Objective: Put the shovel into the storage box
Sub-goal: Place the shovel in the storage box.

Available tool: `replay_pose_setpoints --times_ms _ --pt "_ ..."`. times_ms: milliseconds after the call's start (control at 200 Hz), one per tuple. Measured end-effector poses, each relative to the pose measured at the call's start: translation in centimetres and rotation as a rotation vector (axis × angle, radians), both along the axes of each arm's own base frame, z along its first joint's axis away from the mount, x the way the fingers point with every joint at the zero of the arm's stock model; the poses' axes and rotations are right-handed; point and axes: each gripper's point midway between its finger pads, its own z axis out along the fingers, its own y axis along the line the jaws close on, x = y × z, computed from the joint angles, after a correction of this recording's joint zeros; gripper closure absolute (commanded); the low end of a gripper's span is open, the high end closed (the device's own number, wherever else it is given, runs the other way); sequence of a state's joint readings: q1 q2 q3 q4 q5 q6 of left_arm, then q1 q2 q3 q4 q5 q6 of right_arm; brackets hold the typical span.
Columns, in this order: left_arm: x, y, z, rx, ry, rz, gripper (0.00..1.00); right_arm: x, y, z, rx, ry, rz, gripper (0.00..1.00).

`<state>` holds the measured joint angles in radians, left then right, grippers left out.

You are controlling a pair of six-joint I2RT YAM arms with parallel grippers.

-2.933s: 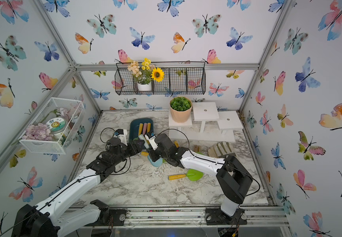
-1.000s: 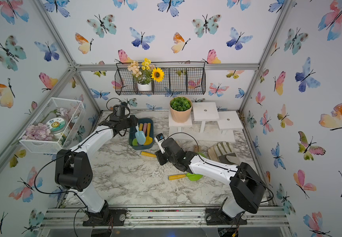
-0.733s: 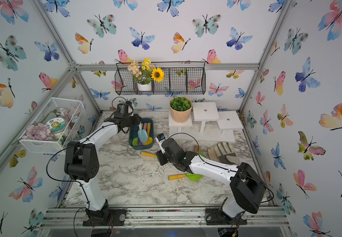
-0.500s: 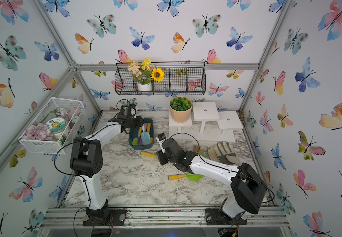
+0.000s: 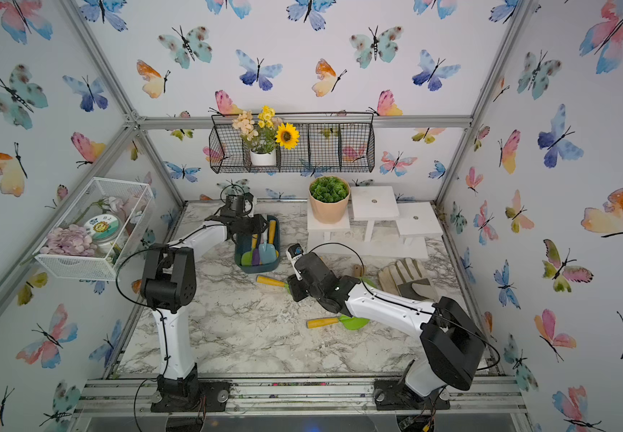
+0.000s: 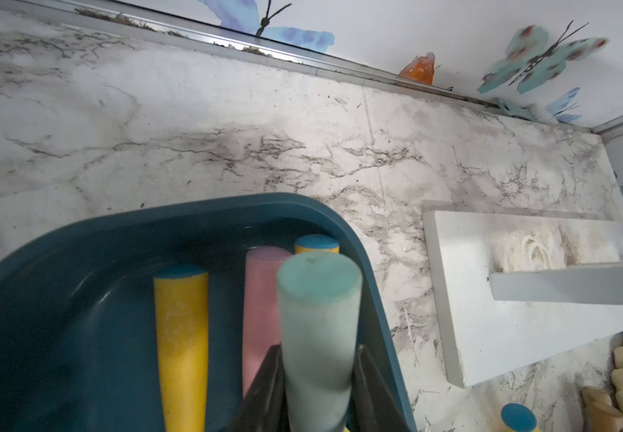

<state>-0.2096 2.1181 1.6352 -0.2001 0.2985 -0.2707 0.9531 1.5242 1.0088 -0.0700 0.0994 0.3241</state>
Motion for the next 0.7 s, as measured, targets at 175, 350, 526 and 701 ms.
replay_pose_setpoints --times_ms 175,350,526,701 --pt "0.0 0.0 -0.1 0.001 0.003 0.0 0.52 0.0 0.0 -0.1 -0.004 0.001 -0.001 0.64" --pt "-0.8 0.2 -1.2 0.008 0.03 0.0 0.52 0.0 0.0 -0.4 -0.009 0.004 -0.001 0.64" --pt "-3.1 0.7 -1.3 0.008 0.06 0.006 0.52 0.1 0.1 -0.6 -0.013 0.006 0.001 0.64" --pt "-6.1 1.1 1.2 -0.011 0.042 0.021 0.52 0.1 0.1 -0.6 -0.015 -0.002 0.007 0.6"
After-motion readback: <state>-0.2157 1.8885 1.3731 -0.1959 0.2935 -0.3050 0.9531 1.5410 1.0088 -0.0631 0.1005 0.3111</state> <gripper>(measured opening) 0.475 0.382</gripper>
